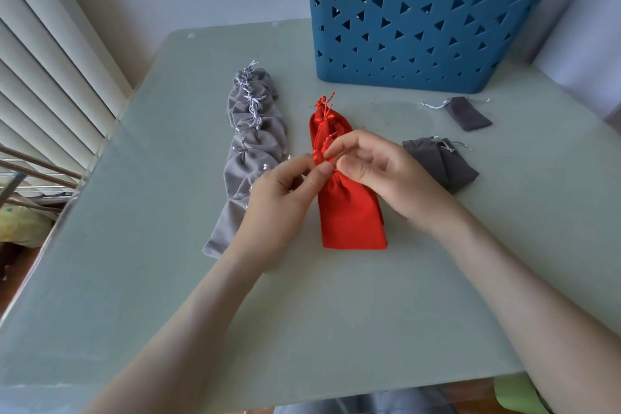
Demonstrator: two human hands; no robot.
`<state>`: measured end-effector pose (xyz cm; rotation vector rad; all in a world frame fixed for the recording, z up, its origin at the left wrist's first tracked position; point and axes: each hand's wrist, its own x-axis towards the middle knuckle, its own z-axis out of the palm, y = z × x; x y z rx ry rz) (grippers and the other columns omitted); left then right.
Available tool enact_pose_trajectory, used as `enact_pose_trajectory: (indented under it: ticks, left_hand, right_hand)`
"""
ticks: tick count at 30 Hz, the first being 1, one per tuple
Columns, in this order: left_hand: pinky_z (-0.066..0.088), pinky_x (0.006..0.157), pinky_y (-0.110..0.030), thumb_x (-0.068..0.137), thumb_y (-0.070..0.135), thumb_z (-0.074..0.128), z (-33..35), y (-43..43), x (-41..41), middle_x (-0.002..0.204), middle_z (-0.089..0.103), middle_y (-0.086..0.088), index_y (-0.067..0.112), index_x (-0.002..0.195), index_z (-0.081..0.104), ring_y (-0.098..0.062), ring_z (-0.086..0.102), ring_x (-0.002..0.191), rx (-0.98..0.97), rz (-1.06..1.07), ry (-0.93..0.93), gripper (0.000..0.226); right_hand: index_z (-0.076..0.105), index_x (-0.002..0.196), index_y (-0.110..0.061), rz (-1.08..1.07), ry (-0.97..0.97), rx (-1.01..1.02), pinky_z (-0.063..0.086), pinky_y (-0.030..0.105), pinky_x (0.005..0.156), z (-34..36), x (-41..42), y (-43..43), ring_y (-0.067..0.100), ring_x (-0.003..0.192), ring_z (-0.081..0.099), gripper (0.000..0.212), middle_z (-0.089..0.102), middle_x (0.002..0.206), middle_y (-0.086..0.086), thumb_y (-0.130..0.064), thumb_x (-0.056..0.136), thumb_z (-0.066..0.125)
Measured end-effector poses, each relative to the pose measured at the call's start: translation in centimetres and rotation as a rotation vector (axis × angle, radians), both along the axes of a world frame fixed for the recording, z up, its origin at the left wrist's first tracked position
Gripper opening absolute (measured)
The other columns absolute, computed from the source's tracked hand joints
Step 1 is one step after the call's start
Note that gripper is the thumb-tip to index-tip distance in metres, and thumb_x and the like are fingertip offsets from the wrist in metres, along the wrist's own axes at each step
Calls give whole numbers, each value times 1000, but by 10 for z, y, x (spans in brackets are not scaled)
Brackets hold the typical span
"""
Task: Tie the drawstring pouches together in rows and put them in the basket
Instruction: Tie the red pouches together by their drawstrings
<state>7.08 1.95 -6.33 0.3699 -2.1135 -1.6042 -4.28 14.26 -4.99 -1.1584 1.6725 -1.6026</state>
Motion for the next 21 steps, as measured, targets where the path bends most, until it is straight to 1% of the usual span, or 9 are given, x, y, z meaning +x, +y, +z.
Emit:
enact_pose_trajectory:
  ticks: [3,5,8,10,11,15,17,19,21]
  left_hand:
    - [43,73,-40,91,41,54,1,1,1,83,63,-9,14,90,69,-23,56,78,-10,6,84,31]
    - [45,83,-29,91,38,55,2,2,3,93,63,-5,26,97,72,-15,58,92,-46,-1,109,22]
    - [41,68,-12,89,33,58,5,2,4,91,55,-5,29,94,72,1,52,71,29,-27,124,15]
    - [34,47,-10,86,34,57,7,3,4,93,55,-24,24,92,72,0,42,49,155,-72,119,18]
    - [29,42,-11,84,33,56,8,4,4,89,53,-29,21,92,71,-3,36,45,207,-84,109,21]
    - [19,37,-16,82,30,55,9,5,3,79,52,-17,18,88,72,-6,25,43,359,-109,122,22]
    - [18,37,-15,82,28,53,9,4,2,61,48,-4,14,88,68,-4,22,40,406,-112,110,22]
    - [19,37,-13,82,28,52,10,4,2,58,43,2,12,86,65,-3,21,41,436,-117,93,20]
    - [20,37,-12,83,27,52,10,4,2,61,41,-1,13,85,65,-2,21,42,461,-125,84,20]
  right_hand:
    - [62,103,-15,40,-117,-15,45,16,75,0,-1,1,7,82,59,19,64,87,3,-19,85,57]
    - [61,105,-13,52,-165,-32,46,15,77,-1,-2,2,7,86,60,20,66,94,3,-15,85,57]
    - [60,113,-7,55,-117,8,46,17,89,-1,-3,1,7,97,59,24,66,104,4,-9,88,58]
    - [58,119,-7,53,-78,42,45,17,92,-2,-4,2,5,101,59,28,65,108,3,-7,91,56]
    - [57,122,-8,57,-60,54,45,18,94,-1,-4,3,4,104,59,30,65,110,2,-8,92,56]
    - [59,118,-16,59,34,85,44,21,99,1,-5,4,3,108,58,26,65,114,0,-9,94,54]
    - [64,109,-25,37,78,101,44,26,99,2,-4,4,4,105,59,21,68,109,-3,-17,92,56]
    - [67,100,-29,-12,105,132,45,30,96,0,-5,3,4,98,60,16,70,101,-4,-27,87,59]
    - [69,93,-26,-59,147,150,46,32,88,-3,-8,3,4,89,60,12,70,92,-5,-31,84,64]
